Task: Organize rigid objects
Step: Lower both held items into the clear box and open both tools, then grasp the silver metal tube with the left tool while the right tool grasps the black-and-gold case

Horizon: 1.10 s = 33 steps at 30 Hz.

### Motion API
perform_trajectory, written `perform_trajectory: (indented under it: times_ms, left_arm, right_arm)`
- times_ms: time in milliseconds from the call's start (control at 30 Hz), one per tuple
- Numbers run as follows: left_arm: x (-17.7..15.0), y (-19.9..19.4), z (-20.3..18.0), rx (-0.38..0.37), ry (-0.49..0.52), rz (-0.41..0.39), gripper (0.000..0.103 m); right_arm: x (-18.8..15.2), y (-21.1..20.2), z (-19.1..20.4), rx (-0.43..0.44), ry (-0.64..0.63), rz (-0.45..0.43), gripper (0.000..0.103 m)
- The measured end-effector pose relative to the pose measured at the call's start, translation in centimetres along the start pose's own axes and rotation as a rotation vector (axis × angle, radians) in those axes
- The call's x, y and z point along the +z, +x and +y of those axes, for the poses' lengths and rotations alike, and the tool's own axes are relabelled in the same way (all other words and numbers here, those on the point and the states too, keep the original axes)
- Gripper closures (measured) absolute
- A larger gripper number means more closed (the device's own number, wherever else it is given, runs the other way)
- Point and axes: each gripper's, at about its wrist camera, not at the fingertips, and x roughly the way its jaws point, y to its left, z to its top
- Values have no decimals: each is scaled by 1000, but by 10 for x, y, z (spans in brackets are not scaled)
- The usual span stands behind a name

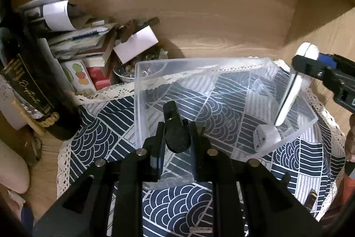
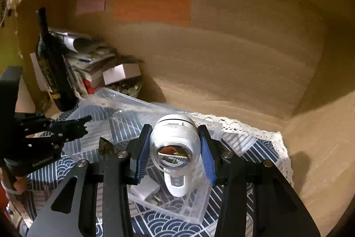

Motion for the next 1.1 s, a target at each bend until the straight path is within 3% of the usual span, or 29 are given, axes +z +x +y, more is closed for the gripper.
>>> perform_trajectory:
  times_ms: [167, 433, 567, 667, 867, 1000, 1100]
  left_arm:
    - [-1, 0, 1, -1, -1, 3, 83]
    - [-1, -17, -4, 10, 9, -41, 63]
    - [-4, -33, -6, 17, 12, -79, 49]
    - [-7, -45, -8, 31, 10, -102, 37]
    - [-25, -76, -11, 66, 13, -147, 10]
    - [-45, -88, -13, 73, 6, -131, 7]
    - [-66, -91, -14, 78, 1, -91, 7]
  right_arm:
    - [9, 28, 10, 11, -39, 47, 64]
    - [-1, 67, 22, 45, -51, 156, 63]
    - [-5, 66, 21, 59, -31, 160, 63]
    - [-7, 50, 19, 59, -15, 131, 61]
    - [-17, -8, 17, 39, 1, 11, 34]
    - [-35, -48, 16, 36, 33, -53, 20]
    - [-52, -64, 17, 24, 46, -67, 19]
